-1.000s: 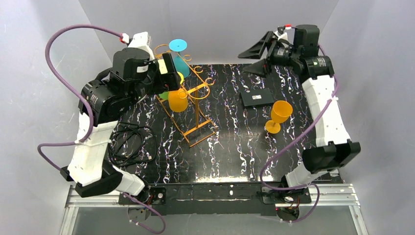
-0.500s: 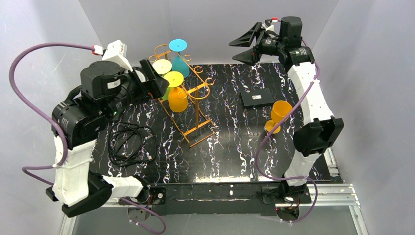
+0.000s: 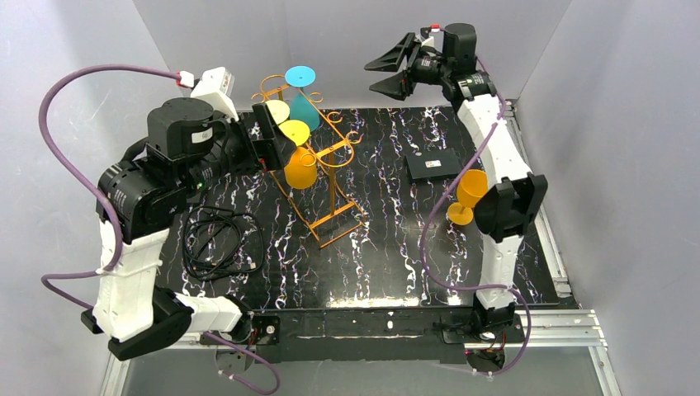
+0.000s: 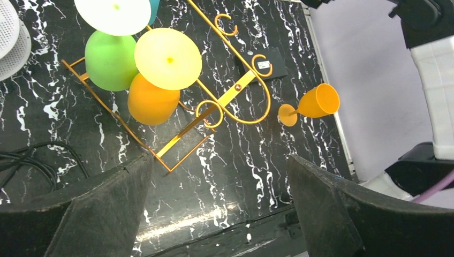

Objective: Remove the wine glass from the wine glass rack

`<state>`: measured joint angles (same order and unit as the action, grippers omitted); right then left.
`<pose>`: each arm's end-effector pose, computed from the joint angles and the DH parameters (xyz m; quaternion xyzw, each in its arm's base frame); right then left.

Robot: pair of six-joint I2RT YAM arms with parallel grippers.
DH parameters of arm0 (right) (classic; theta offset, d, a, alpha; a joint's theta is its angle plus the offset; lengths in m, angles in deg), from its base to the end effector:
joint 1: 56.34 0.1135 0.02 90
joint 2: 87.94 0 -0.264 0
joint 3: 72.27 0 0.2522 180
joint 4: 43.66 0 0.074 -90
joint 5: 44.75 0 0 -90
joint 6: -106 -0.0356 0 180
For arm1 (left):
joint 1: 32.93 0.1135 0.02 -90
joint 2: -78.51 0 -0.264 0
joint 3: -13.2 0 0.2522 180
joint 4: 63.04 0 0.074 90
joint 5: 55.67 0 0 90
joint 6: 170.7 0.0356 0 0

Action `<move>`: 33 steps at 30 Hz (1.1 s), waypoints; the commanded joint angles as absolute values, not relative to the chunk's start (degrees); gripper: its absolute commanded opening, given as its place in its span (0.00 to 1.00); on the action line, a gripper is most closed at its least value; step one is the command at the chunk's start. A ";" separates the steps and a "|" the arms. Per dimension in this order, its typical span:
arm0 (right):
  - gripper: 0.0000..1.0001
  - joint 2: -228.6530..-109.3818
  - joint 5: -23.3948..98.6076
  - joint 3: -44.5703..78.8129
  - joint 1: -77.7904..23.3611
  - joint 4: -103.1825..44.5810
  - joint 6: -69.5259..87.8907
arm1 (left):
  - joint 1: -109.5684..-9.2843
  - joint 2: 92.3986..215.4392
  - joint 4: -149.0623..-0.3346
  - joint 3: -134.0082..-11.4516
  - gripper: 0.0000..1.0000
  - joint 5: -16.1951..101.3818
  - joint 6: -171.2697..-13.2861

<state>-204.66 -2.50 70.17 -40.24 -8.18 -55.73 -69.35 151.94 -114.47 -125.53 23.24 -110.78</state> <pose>0.4370 0.1536 0.4422 0.0956 0.7402 0.6317 0.2098 0.1295 -0.0870 0.6218 -0.0420 0.6169 -0.3798 0.6880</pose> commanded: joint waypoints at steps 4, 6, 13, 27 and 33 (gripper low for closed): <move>0.67 -213.94 -1.42 77.97 -39.92 -22.33 -62.30 | -68.88 151.21 -112.45 -122.95 0.96 22.08 -103.93; 0.67 -216.40 -0.55 80.03 -39.84 -24.43 -63.69 | -68.81 150.61 -110.65 -120.84 0.96 21.35 -103.57; 0.66 -220.28 5.37 81.16 -38.18 -28.44 -64.25 | -68.87 149.22 -105.68 -115.62 0.96 18.18 -103.29; 0.66 -225.51 18.51 85.49 -32.21 -32.84 -65.05 | -67.22 152.52 -103.30 -116.66 0.96 15.49 -99.57; 0.66 -227.32 19.36 87.65 -31.64 -32.58 -64.74 | -65.36 153.95 -103.14 -117.10 0.96 17.20 -99.52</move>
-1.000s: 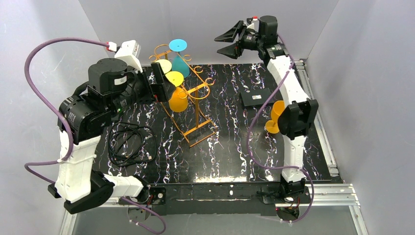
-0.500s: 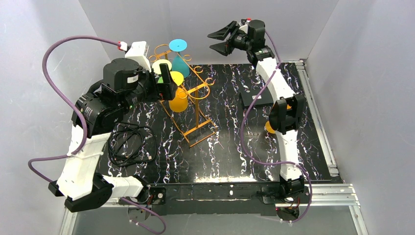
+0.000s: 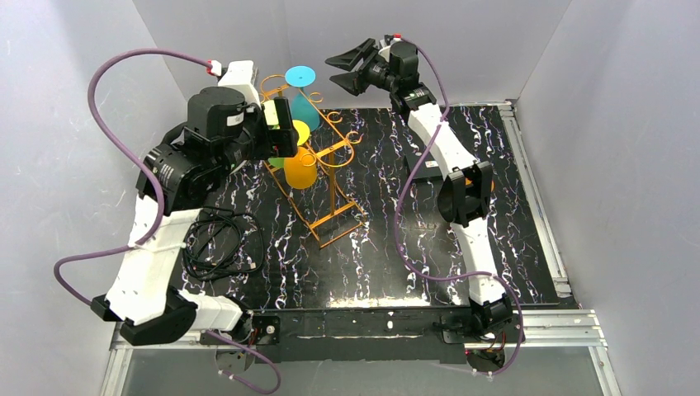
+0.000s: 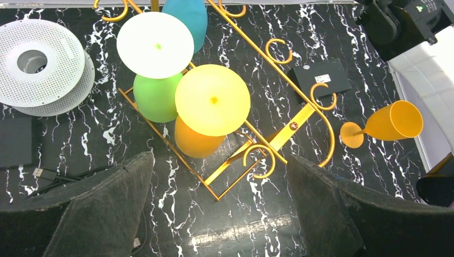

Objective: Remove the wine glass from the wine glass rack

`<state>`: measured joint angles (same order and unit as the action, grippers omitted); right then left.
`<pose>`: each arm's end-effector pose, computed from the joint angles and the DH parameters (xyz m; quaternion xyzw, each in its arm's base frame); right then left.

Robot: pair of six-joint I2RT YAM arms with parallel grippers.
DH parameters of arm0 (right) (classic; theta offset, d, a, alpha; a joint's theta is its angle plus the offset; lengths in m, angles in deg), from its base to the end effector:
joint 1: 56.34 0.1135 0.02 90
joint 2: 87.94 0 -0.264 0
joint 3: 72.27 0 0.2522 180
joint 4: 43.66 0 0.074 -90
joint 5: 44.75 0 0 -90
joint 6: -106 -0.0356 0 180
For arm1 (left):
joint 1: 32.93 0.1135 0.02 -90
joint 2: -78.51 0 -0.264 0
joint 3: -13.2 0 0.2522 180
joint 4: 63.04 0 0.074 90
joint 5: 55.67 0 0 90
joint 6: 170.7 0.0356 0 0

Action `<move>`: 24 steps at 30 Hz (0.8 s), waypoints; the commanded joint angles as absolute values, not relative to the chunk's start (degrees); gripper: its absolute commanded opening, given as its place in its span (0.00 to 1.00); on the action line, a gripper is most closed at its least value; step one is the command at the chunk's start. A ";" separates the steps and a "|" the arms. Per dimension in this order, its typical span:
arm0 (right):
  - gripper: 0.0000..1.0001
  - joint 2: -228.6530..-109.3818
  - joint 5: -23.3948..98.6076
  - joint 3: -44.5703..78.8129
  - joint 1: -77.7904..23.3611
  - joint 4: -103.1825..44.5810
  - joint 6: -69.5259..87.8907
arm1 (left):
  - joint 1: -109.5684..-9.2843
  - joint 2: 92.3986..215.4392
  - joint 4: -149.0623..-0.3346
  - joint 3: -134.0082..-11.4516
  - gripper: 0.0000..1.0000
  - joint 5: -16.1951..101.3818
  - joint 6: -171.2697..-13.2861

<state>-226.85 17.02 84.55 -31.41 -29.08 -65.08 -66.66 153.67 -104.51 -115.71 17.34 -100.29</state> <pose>0.5045 0.2531 0.3707 0.1567 0.6707 0.6641 0.2908 0.1780 -0.1063 0.5951 -0.0378 0.6300 -0.2627 0.7298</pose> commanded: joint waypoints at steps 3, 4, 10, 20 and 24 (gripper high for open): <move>0.66 -227.33 18.81 87.84 -31.16 -31.57 -63.62 | -64.33 153.85 -102.67 -115.85 0.96 17.73 -100.51; 0.66 -227.33 18.61 87.83 -30.99 -31.43 -63.37 | -64.00 153.80 -102.50 -115.44 0.96 17.91 -100.82; 0.66 -228.01 19.16 89.28 -29.71 -31.79 -63.12 | -62.41 153.66 -101.78 -113.57 0.96 18.96 -102.37; 0.66 -228.58 21.28 89.98 -28.00 -32.88 -63.15 | -61.05 154.11 -101.32 -113.19 0.96 20.16 -103.81; 0.66 -228.67 21.37 89.95 -27.32 -32.98 -62.63 | -60.90 153.80 -101.43 -112.76 0.96 20.36 -104.14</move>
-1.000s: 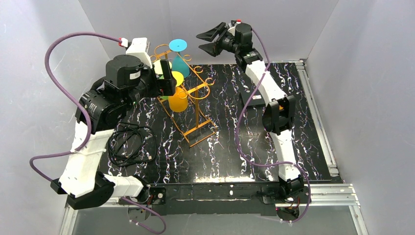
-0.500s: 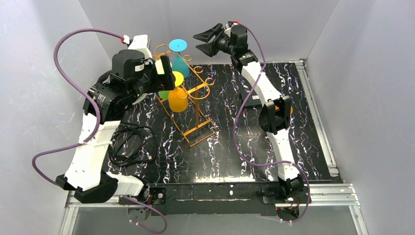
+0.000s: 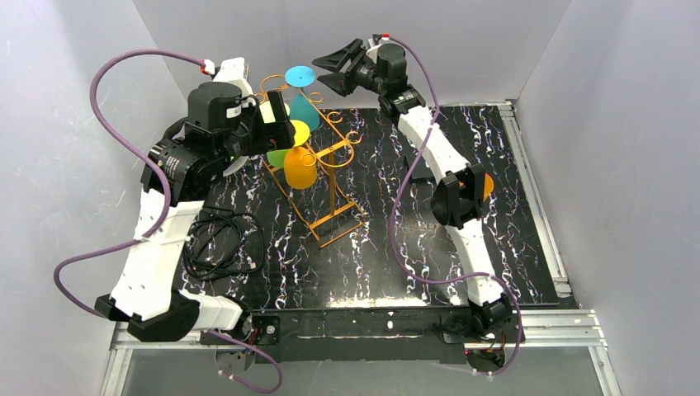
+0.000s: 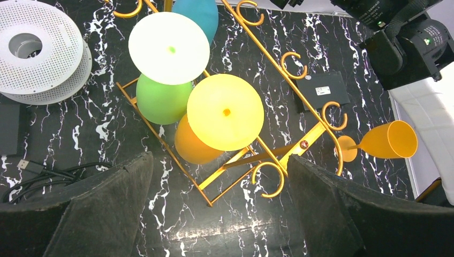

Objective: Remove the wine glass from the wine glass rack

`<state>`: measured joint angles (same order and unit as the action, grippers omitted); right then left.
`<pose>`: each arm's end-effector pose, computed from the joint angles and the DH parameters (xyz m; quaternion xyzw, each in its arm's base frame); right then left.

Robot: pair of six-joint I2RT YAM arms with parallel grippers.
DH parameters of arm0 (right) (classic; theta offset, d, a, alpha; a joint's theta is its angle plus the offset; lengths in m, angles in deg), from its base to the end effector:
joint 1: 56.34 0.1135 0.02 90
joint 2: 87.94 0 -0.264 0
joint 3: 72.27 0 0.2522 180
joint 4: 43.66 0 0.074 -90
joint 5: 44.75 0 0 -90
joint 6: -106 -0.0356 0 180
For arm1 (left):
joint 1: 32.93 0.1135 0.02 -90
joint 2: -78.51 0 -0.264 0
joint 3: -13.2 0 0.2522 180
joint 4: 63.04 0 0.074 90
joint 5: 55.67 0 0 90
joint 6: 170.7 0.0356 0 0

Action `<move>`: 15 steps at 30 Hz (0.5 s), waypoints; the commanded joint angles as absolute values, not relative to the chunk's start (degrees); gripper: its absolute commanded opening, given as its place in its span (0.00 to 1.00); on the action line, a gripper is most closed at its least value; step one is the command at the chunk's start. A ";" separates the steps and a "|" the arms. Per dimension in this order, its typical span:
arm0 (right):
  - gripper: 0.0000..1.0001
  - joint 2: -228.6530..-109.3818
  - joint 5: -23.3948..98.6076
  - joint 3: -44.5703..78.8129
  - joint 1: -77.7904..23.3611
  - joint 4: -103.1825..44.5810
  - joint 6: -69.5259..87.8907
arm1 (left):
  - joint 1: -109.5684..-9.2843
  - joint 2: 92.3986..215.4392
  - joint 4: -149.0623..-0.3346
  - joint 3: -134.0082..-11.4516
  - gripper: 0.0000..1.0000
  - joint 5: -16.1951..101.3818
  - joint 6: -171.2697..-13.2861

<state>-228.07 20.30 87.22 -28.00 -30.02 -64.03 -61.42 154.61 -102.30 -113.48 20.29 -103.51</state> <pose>0.4913 0.2820 0.3769 0.1414 0.6594 0.6719 0.3061 0.2002 -0.0989 0.5859 -0.0632 0.6331 -0.2624 0.7255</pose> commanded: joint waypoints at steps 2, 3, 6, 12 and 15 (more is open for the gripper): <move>0.66 -228.65 21.49 89.85 -27.35 -32.70 -62.62 | -60.88 153.52 -101.33 -112.27 0.96 20.36 -104.53; 0.66 -228.52 21.56 89.77 -27.34 -32.55 -62.55 | -60.88 153.35 -101.31 -112.08 0.96 20.36 -104.66; 0.66 -228.47 21.59 89.75 -27.17 -32.72 -62.52 | -60.79 152.94 -101.30 -111.86 0.96 20.23 -104.77; 0.66 -228.39 22.06 89.76 -26.87 -32.28 -62.53 | -60.73 152.37 -101.15 -111.12 0.95 20.02 -105.02; 0.66 -228.39 22.37 89.80 -26.70 -32.13 -62.54 | -60.70 152.23 -100.98 -110.94 0.95 20.01 -105.35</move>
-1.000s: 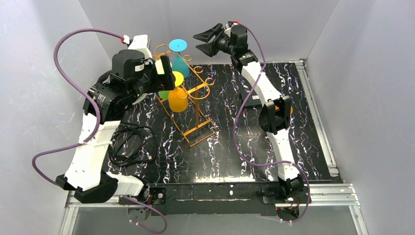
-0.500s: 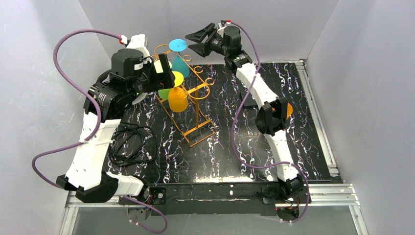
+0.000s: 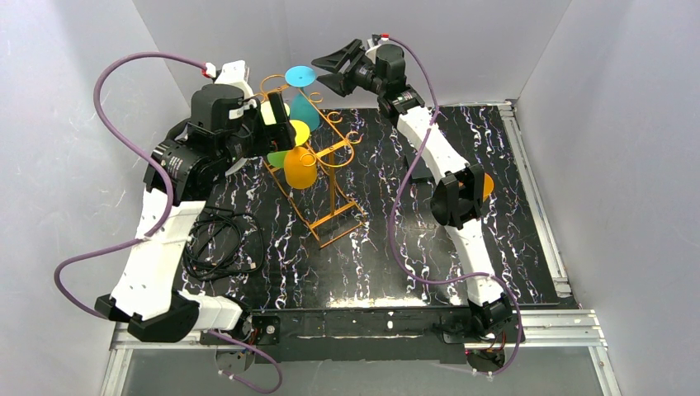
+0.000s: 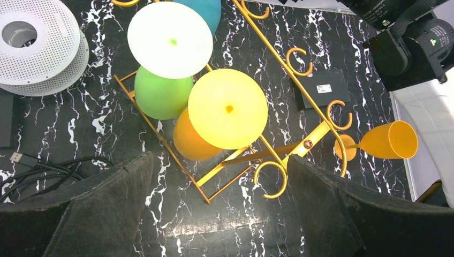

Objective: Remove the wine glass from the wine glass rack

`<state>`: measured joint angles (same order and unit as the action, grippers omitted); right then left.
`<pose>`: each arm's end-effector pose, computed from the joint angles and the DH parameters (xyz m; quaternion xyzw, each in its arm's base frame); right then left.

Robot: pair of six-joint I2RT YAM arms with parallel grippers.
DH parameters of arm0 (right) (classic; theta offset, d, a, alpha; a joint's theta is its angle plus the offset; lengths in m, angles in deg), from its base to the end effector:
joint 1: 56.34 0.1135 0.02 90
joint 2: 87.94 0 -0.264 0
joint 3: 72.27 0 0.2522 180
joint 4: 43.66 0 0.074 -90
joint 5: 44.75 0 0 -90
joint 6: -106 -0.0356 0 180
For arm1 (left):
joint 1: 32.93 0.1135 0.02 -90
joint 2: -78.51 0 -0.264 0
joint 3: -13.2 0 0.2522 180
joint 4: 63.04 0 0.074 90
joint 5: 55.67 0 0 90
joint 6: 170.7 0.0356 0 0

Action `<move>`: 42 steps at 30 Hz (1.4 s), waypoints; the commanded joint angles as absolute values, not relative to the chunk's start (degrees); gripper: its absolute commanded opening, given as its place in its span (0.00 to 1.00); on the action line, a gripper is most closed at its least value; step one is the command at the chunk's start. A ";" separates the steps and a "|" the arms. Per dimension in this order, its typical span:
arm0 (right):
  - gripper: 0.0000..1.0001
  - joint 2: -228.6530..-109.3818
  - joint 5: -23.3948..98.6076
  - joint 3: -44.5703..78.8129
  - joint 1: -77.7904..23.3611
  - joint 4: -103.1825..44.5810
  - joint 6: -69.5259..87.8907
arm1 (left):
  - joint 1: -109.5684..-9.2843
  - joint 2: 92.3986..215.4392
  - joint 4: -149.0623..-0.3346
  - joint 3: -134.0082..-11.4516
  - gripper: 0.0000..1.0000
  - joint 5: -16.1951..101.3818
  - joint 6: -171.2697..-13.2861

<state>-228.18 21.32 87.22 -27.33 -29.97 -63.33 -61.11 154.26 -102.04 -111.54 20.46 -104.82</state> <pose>0.4889 0.2876 0.3758 0.1405 0.6603 0.6689 0.3112 0.2045 -0.0999 0.5785 -0.0698 0.6410 -0.2654 0.7168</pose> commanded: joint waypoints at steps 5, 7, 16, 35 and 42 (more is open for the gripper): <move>0.66 -228.23 22.24 90.02 -26.18 -32.06 -62.49 | -60.70 151.77 -100.80 -110.43 0.95 20.01 -106.00; 0.66 -228.21 21.98 90.02 -25.99 -32.07 -62.48 | -60.70 151.67 -100.80 -110.43 0.95 19.93 -106.01; 0.66 -227.92 22.09 89.67 -25.68 -31.38 -62.89 | -60.70 151.14 -101.18 -110.30 0.95 20.22 -106.70; 0.66 -226.95 23.35 90.10 -25.59 -30.54 -61.59 | -60.71 150.39 -100.88 -109.90 0.95 20.79 -107.07; 0.66 -226.55 23.56 89.41 -25.58 -31.43 -62.32 | -60.70 149.99 -100.80 -109.46 0.95 20.95 -107.67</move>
<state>-228.18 22.68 87.22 -25.84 -29.43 -63.07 -61.11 151.90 -101.47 -109.77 21.21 -107.11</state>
